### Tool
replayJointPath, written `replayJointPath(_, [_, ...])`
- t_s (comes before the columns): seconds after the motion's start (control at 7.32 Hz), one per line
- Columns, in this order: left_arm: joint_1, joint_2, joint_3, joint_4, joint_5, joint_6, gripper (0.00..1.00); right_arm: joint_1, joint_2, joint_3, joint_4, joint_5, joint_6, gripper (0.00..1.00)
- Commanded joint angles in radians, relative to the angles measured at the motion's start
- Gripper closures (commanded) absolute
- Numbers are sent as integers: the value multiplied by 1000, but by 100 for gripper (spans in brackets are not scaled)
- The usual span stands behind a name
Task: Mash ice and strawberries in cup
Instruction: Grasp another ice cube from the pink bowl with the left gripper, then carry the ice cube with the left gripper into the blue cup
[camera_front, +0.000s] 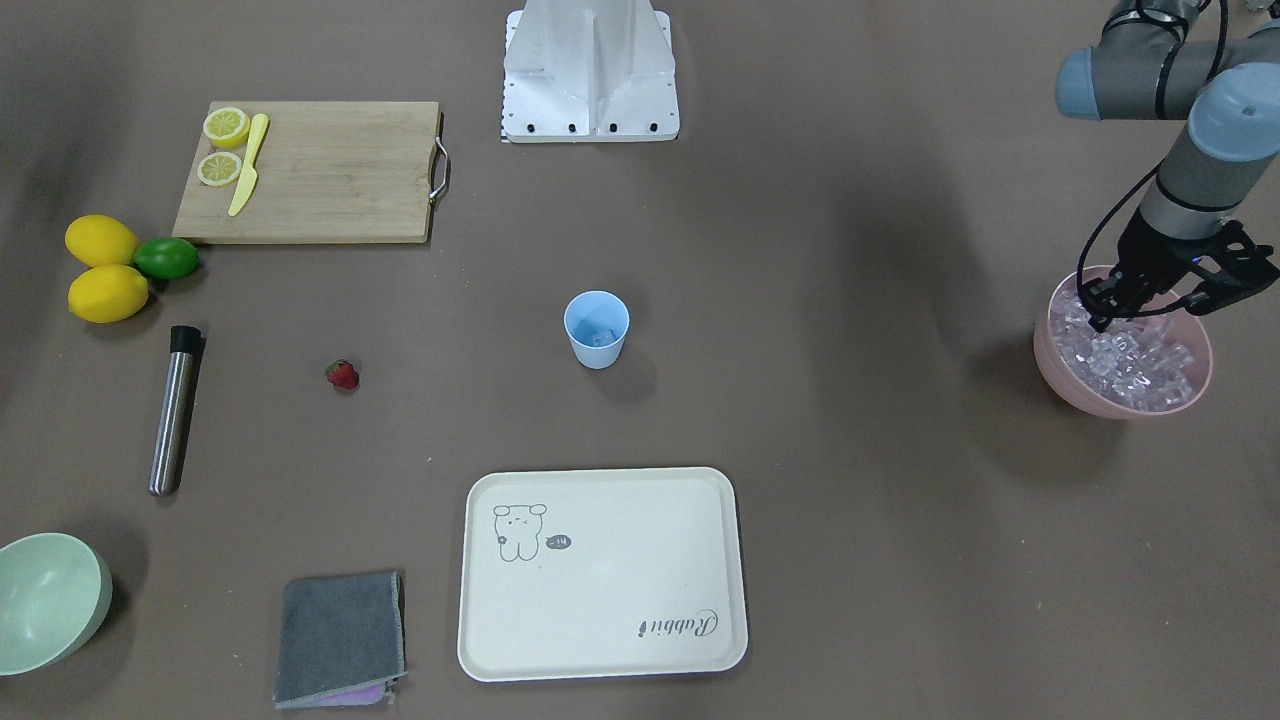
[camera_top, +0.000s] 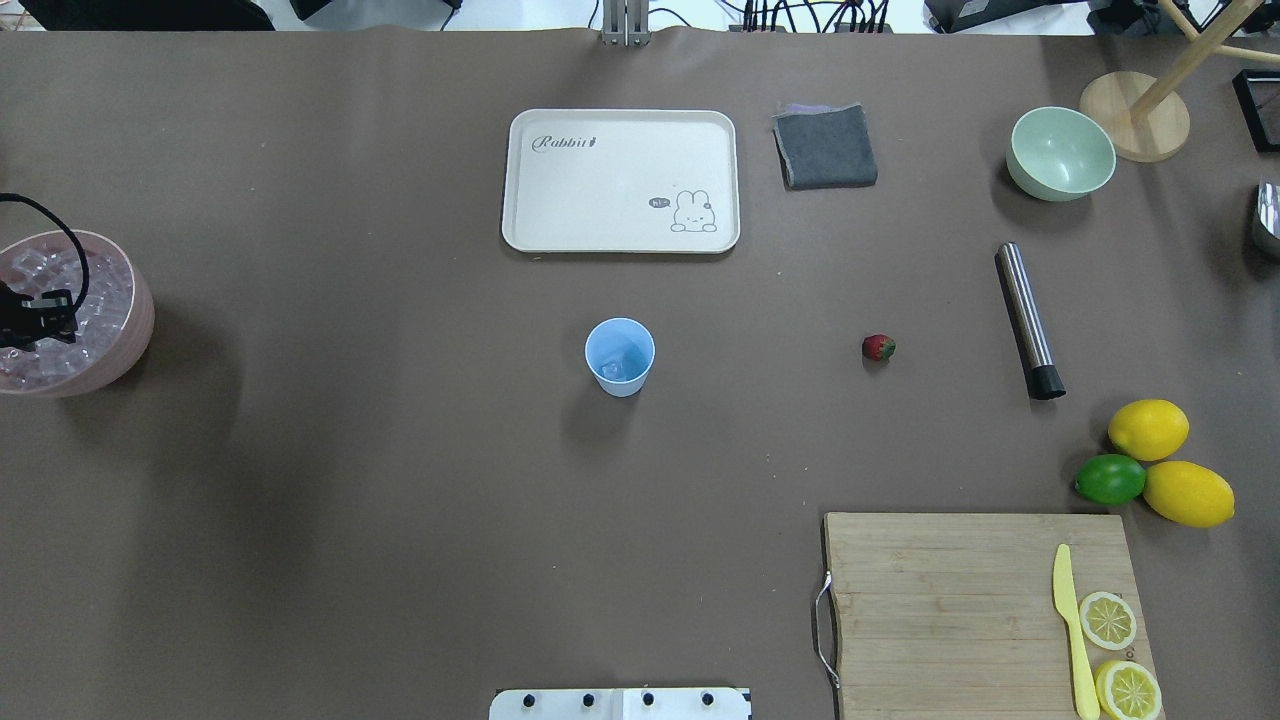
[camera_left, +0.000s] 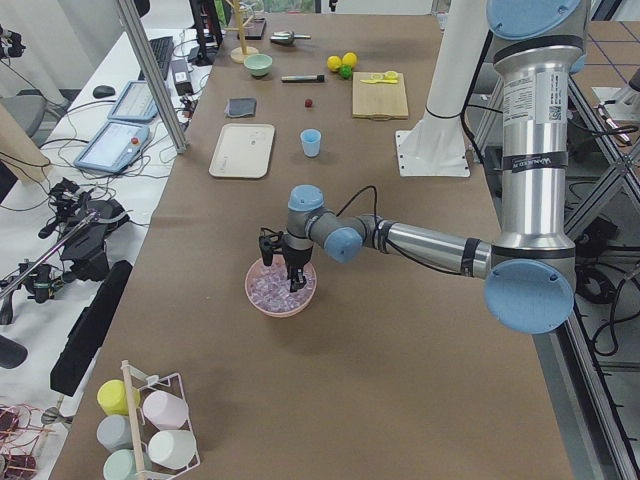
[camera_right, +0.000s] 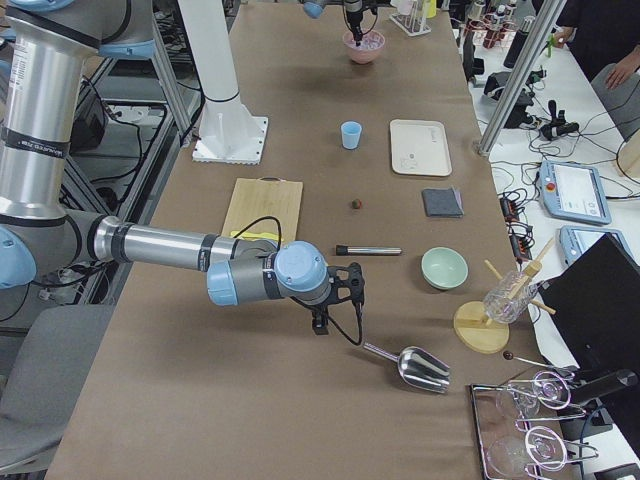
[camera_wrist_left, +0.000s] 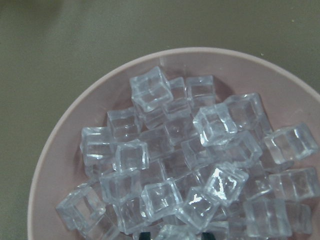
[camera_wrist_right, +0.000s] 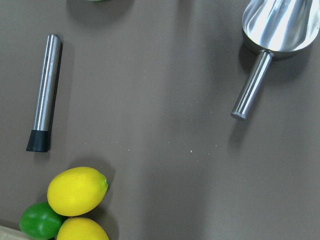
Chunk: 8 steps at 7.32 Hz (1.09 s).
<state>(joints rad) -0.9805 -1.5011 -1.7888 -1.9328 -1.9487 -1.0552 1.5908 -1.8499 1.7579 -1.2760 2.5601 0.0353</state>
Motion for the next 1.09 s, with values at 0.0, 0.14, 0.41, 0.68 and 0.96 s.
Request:
replayJointPath(0.0, [-54,-23,-38,68,-85,41,100,0,-2,-3,0,0,0,0])
replayJointPath(0.14, [-59,-100,-91,172,-105,43,100,0,-2,-2,0,0,-2,0])
replayJointPath(0.41, [-43,-343,-127,387,-107,18,100,0,-2,-3,0,0,0,0])
replayJointPath(0.68, [96,-500,-104,420,-99,-79,100,0,-5,-5,1,0,-2,0])
replayJointPath(0.96, [236,-701,12,420,-61,-216,100,0,-5,-9,1,-3,-2,0])
